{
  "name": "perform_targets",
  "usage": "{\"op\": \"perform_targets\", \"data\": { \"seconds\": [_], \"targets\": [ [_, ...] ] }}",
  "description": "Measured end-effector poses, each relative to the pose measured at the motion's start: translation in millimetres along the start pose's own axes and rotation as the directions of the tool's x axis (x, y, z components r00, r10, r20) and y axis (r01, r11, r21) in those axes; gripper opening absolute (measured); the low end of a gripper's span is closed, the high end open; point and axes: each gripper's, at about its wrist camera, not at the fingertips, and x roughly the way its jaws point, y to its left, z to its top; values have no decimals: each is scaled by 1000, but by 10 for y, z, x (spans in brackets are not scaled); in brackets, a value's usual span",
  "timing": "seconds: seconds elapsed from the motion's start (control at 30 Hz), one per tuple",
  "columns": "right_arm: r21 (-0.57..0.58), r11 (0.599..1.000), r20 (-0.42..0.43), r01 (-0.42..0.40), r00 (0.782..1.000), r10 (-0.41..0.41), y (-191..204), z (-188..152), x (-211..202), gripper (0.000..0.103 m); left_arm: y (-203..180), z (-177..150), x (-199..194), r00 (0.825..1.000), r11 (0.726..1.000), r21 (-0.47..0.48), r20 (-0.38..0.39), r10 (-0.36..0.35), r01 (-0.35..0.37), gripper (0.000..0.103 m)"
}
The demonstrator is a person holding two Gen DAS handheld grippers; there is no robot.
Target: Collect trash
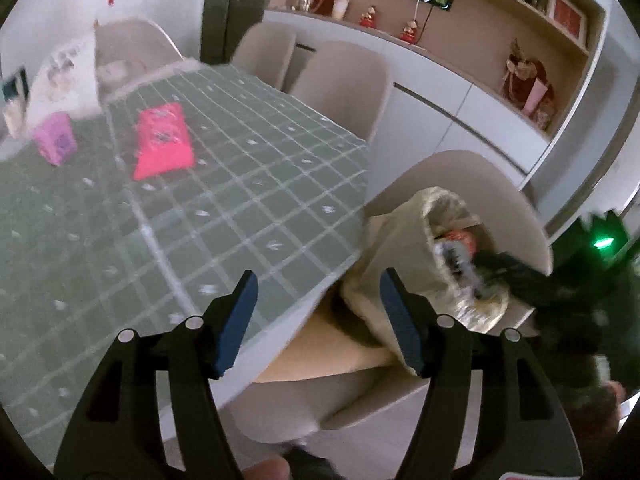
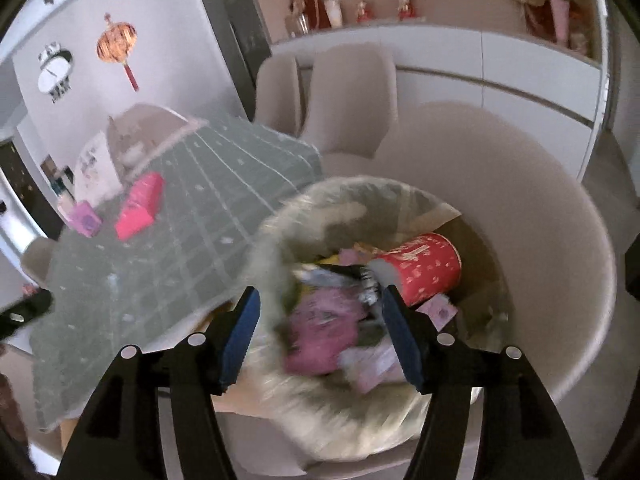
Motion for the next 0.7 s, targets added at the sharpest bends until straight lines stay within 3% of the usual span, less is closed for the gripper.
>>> {"op": "perform_targets", "data": {
  "seconds": [0.17,0.3,0.53,0.7],
  "targets": [
    [-9,997,40,-74,996,75,522,-283,-596,60,135,-246,-376,998,996,63,34,60,-62,61],
    [-69,996,83,-56,995,61,1021,-653,-1027,60,233,-506,-754,982,980,89,78,172,-178,61],
    [-105,994,131,12,991,2,1584,-1162,-1477,60,354,-878,-1325,985,988,89,136,111,-123,61],
    [-128,990,166,55,986,-33,1851,-1377,-1681,60,376,-1077,-1551,980,986,98,157,120,-137,61]
  ]
}}
